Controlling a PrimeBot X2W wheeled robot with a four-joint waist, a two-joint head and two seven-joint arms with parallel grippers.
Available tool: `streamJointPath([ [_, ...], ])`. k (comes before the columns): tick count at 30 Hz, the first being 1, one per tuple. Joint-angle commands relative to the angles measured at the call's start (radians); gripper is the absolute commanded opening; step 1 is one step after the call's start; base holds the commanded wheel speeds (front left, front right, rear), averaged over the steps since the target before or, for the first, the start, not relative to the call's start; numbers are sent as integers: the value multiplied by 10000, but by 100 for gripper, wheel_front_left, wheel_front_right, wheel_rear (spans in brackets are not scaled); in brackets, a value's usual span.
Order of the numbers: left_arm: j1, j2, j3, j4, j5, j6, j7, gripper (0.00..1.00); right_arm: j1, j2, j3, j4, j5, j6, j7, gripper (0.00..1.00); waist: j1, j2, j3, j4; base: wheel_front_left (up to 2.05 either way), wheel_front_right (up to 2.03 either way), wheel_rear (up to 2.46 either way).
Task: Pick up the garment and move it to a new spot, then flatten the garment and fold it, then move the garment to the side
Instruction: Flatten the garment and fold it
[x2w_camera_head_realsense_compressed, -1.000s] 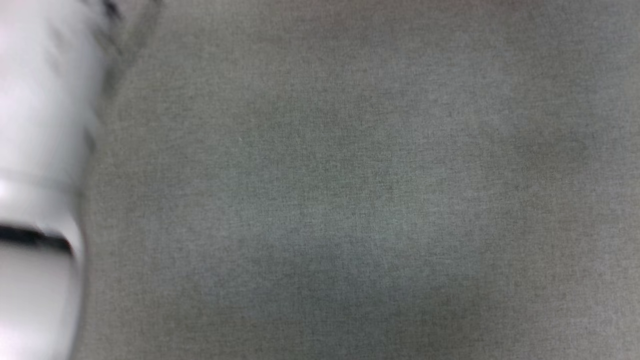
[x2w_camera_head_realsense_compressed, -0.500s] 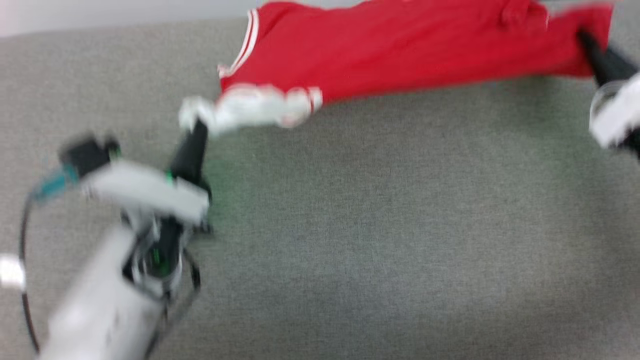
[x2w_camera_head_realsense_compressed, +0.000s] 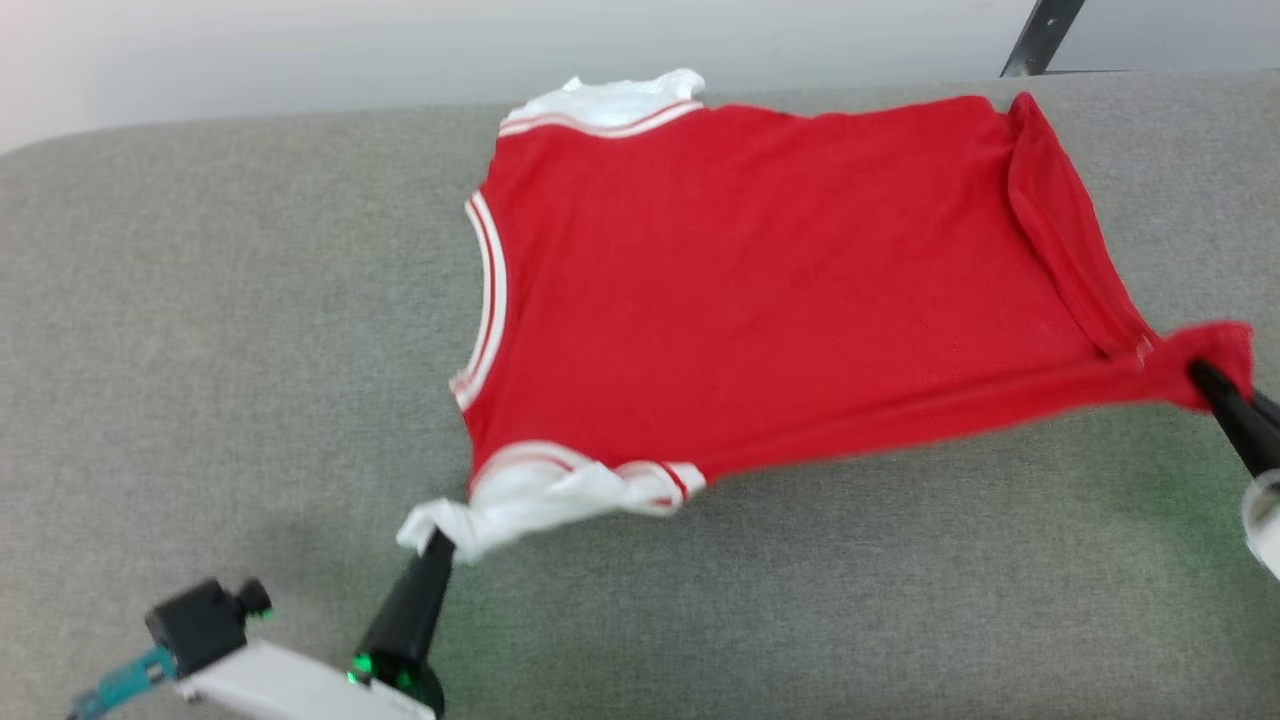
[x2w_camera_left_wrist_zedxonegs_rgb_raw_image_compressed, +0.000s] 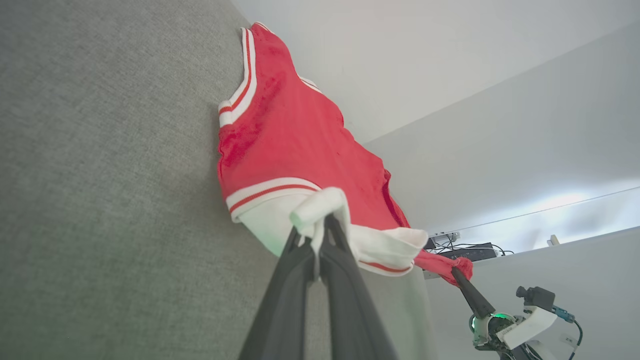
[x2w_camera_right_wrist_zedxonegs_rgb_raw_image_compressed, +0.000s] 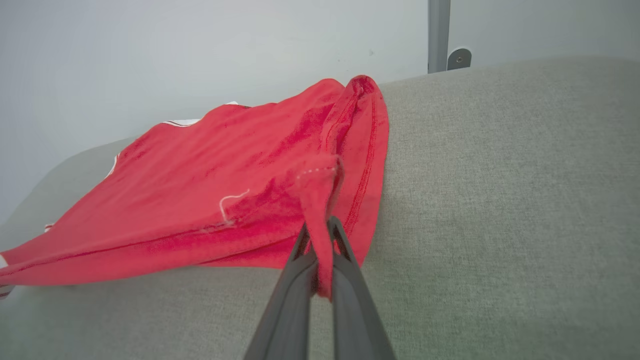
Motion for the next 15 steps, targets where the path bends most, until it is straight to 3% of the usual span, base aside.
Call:
streamJointPath([
  [1, 231, 101, 37, -199, 33, 122, -66, 0, 336, -161, -245, -91, -110, -19, -32, 0, 0, 0, -4, -27, 0, 0, 0],
  [9, 1528, 686, -52, -2089, 418, 856, -95, 0, 2729, -246, -2178, -1691, -731, -19, 535, 0, 0, 0, 176, -44, 0, 0, 0],
  [15, 819, 553, 74, -2061, 665, 1140, -59, 0, 3331, 675, -3583, -2520, -1533, -19, 1446, 0, 0, 0, 341, -89, 0, 0, 0],
])
